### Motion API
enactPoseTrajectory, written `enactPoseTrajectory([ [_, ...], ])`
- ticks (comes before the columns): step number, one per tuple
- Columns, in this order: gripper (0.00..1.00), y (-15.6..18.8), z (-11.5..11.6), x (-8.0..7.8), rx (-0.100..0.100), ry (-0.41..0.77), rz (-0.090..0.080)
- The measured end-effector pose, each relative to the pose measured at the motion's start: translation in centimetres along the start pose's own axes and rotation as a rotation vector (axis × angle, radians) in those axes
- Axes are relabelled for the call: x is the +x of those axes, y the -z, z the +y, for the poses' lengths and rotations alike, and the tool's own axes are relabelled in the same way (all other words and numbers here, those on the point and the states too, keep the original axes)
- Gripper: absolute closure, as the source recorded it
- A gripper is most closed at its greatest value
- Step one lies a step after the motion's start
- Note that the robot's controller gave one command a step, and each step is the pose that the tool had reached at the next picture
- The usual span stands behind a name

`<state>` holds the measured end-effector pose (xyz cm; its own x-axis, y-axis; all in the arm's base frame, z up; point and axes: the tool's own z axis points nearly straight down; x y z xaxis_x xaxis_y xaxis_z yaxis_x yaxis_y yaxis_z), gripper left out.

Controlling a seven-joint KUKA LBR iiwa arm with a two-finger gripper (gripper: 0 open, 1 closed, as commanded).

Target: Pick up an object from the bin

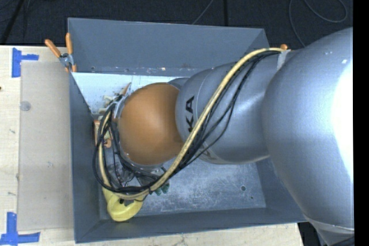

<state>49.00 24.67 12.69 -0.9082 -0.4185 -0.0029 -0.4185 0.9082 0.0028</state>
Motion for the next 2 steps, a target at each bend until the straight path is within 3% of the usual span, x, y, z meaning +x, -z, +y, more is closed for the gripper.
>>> enactPoseTrajectory([
  [2, 1.00, 1.19, -0.26, -0.51, 0.000, 0.049, 0.002],
])
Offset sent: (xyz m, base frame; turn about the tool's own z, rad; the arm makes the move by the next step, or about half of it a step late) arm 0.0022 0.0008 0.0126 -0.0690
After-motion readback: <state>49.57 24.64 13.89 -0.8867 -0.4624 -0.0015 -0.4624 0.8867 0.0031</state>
